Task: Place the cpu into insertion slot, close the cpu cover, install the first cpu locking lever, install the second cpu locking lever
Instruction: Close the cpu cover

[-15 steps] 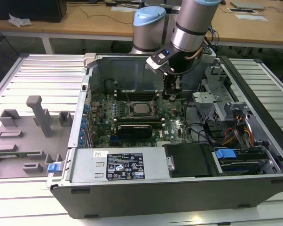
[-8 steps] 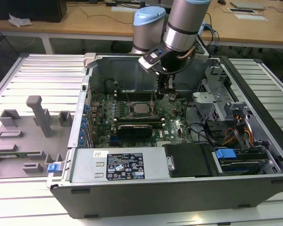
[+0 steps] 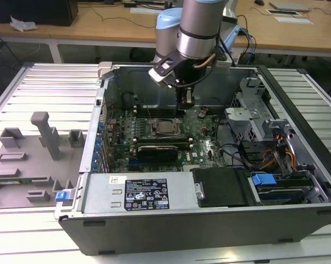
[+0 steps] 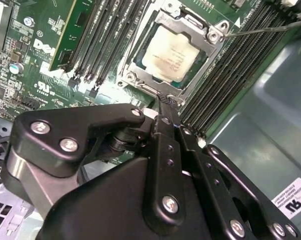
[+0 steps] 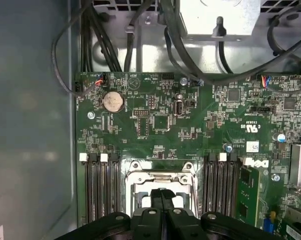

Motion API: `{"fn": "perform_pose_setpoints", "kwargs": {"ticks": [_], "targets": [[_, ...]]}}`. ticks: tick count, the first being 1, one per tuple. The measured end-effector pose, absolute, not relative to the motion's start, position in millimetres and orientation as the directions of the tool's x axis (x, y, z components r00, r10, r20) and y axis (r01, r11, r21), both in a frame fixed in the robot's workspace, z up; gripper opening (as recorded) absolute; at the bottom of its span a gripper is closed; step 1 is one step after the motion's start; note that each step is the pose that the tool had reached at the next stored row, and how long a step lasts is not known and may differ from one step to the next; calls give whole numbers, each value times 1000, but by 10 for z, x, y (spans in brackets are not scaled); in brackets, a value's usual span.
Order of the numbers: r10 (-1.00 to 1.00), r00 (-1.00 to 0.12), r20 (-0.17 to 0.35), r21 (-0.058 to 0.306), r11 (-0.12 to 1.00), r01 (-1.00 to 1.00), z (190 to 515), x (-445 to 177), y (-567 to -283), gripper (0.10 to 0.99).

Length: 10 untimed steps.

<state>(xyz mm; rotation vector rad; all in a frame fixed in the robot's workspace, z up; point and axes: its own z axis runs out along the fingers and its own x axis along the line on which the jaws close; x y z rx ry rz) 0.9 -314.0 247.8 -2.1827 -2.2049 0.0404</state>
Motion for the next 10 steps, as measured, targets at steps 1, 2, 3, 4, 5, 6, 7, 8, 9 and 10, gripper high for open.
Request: {"fn": "perform_pose_setpoints", "kwargs": {"ticks": [1, 2, 3, 4, 5, 6, 7, 8, 9, 10], "targets": [[1000, -10, 9, -39, 10, 999, 2471, -14, -3140, 106], [1000, -10, 9, -34, 11, 999, 2467, -36, -3141, 106], [1000, -10, 9, -27, 10, 1000, 2459, -69, -3141, 106], [1000, -10, 9, -22, 10, 1000, 2453, -97, -3141, 106], [1000, -10, 9, -19, 10, 1000, 2447, -123, -3141, 106], [1000, -10, 9, -17, 10, 1000, 2443, -149, -3141, 106], [1000, -10, 9, -13, 10, 1000, 2433, -184, -3141, 106], [1000, -10, 9, -11, 10, 1000, 2426, -198, -3141, 106], [1000, -10, 9, -7, 10, 1000, 2412, -219, -3145, 106], [1000, -10, 8, -4, 10, 1000, 2401, -233, -3149, 106]]}}
